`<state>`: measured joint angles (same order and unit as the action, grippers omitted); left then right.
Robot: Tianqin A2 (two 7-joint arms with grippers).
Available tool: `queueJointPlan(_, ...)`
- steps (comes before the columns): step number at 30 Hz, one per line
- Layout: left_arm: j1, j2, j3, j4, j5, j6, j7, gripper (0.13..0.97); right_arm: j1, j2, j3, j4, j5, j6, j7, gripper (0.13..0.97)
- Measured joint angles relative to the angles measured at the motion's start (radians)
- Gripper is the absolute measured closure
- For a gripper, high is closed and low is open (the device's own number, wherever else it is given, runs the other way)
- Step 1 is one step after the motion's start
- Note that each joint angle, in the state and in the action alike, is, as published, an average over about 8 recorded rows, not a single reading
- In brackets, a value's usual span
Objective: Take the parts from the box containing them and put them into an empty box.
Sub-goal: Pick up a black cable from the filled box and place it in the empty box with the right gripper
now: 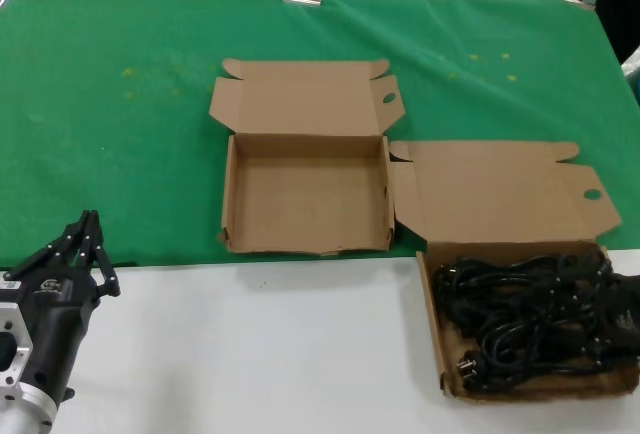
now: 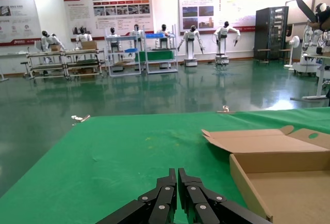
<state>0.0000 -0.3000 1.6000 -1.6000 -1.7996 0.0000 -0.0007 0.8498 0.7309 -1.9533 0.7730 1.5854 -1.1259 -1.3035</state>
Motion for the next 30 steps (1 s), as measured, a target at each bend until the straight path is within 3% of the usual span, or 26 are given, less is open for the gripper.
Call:
queueJointPlan(7,0.0,0.0,0.0,0.0,0.0,0.0,0.0,0.929,-0.017,0.019,0.003,0.033,0.001,-0.001,0.041,0.709)
queueJointPlan(16,0.0,0.0,0.0,0.0,0.0,0.0,0.0,0.929,-0.049,0.052,0.013,0.092,0.009,-0.003,0.093,0.849)
queueJointPlan(30,0.0,0.0,0.0,0.0,0.0,0.0,0.0,0.929,-0.079,0.105,0.037,0.209,0.028,-0.008,0.233,0.876)
